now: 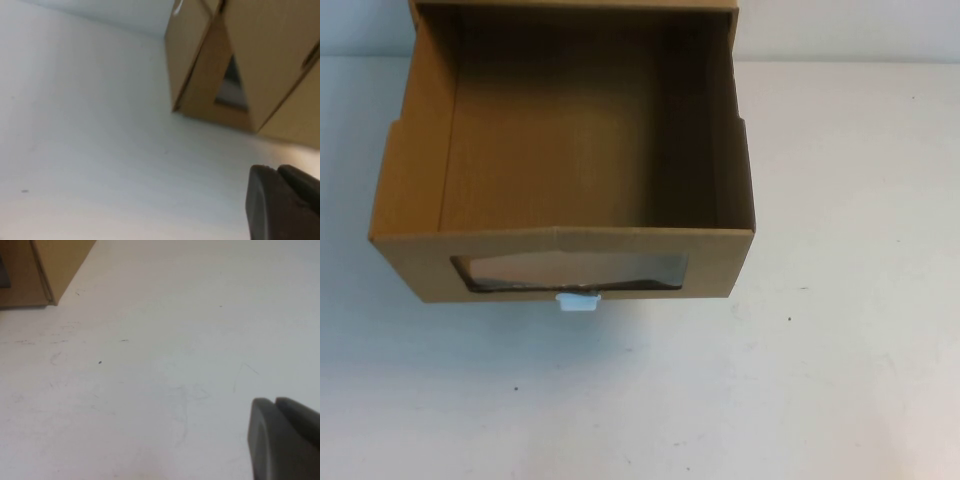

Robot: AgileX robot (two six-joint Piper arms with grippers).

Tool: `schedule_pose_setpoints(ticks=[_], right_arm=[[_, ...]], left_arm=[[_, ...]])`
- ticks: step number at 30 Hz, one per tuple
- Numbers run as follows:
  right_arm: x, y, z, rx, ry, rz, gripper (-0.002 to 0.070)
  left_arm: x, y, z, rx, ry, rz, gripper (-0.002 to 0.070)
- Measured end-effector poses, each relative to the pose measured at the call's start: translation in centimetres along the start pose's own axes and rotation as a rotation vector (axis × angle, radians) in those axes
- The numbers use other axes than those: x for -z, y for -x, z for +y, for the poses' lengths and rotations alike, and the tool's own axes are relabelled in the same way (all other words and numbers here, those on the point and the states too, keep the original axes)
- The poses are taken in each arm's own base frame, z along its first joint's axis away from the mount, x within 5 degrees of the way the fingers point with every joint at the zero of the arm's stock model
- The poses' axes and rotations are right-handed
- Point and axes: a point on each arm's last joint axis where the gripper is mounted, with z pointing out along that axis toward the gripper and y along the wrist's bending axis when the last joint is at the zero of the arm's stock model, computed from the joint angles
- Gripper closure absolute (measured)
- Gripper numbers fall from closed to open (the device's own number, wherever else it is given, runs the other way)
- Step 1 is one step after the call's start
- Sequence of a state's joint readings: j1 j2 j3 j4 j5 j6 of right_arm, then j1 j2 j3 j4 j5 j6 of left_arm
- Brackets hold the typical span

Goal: Close the shoe box

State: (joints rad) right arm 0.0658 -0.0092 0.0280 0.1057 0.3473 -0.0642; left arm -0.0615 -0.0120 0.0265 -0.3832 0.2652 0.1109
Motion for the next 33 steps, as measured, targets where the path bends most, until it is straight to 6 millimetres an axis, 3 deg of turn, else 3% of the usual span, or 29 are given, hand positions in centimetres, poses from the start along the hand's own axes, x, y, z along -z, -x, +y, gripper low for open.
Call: schedule_pose_setpoints(ticks=[6,11,23,33], right_arm=[[0.0,0.0,0.0,0.0,0.0,0.0,0.0689],[0.0,0.0,0.0,0.0,0.0,0.0,0.0689],[0.0,0.0,0.0,0.0,0.0,0.0,0.0689],[0.0,0.0,0.0,0.0,0.0,0.0,0.0689]], left_arm=[[0.0,0.8,-0.3,0.199,-0.038,-0.08,0.068],[0.0,0.8,-0.2,0.177,-0.034,-0.088,0.068],[0.0,0.9,-0.2,-0.058,-0.015,-0.094,0.068],[0.2,1.5,-0.6,0.072,-0.053,-0.119,0.068]])
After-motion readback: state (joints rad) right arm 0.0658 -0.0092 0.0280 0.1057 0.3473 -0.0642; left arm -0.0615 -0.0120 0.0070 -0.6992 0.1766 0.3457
